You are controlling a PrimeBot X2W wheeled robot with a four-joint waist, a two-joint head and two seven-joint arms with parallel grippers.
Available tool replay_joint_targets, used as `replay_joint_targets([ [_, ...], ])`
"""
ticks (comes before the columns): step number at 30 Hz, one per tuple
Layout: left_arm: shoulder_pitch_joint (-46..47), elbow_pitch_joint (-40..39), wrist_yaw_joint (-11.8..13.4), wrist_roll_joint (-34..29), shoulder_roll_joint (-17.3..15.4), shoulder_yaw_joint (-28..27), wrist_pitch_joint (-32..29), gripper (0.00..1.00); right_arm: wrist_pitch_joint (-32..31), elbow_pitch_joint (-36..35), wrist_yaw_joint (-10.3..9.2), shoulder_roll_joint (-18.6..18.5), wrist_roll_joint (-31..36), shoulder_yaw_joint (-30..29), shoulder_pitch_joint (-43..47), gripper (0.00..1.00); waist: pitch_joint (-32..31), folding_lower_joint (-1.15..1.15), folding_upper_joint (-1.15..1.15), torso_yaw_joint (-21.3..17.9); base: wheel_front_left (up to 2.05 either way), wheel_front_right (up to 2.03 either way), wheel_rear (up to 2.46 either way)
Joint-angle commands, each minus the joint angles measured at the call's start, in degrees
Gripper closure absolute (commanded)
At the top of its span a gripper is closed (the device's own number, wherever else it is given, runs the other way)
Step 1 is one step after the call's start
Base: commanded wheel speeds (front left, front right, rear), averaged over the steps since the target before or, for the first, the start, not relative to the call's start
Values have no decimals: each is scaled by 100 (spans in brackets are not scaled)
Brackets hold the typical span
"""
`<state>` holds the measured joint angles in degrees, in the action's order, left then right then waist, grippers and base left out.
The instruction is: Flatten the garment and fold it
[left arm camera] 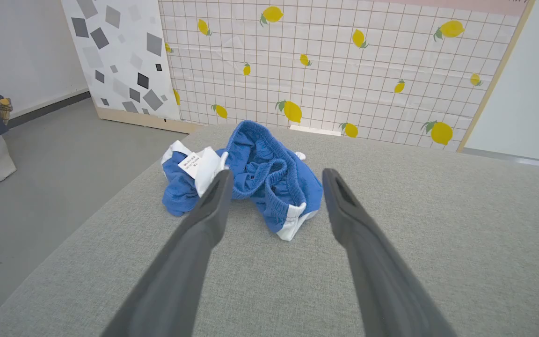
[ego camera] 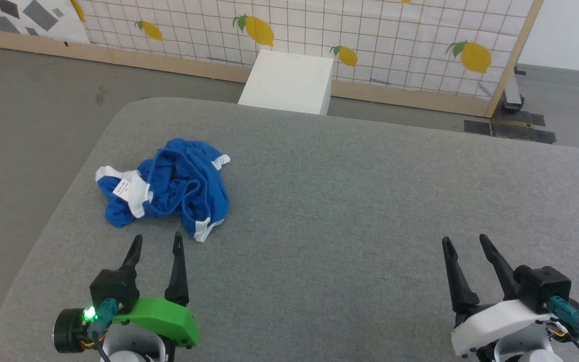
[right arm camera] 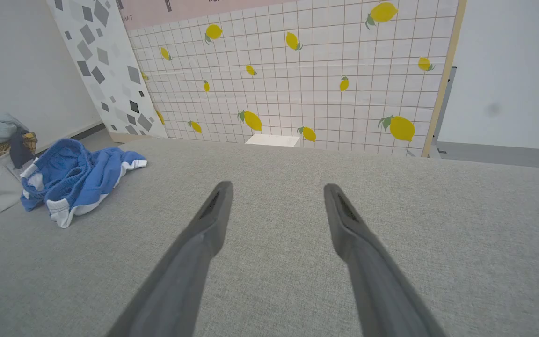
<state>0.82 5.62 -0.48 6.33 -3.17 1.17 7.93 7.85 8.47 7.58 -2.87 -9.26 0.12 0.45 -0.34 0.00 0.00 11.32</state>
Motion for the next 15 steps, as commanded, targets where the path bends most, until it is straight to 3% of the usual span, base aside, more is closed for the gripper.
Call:
replay_joint_targets([
  [1, -34, 44, -18, 75, 17, 16, 59, 0, 71, 45, -5, 0, -79, 17, 94, 0, -9, 0, 0, 38, 0, 0, 0],
  [15, -31, 189, -6, 216, 20, 54, 247, 0, 257, 248, -6, 0, -248, 21, 107, 0, -44, 0, 0, 295, 0, 0, 0],
])
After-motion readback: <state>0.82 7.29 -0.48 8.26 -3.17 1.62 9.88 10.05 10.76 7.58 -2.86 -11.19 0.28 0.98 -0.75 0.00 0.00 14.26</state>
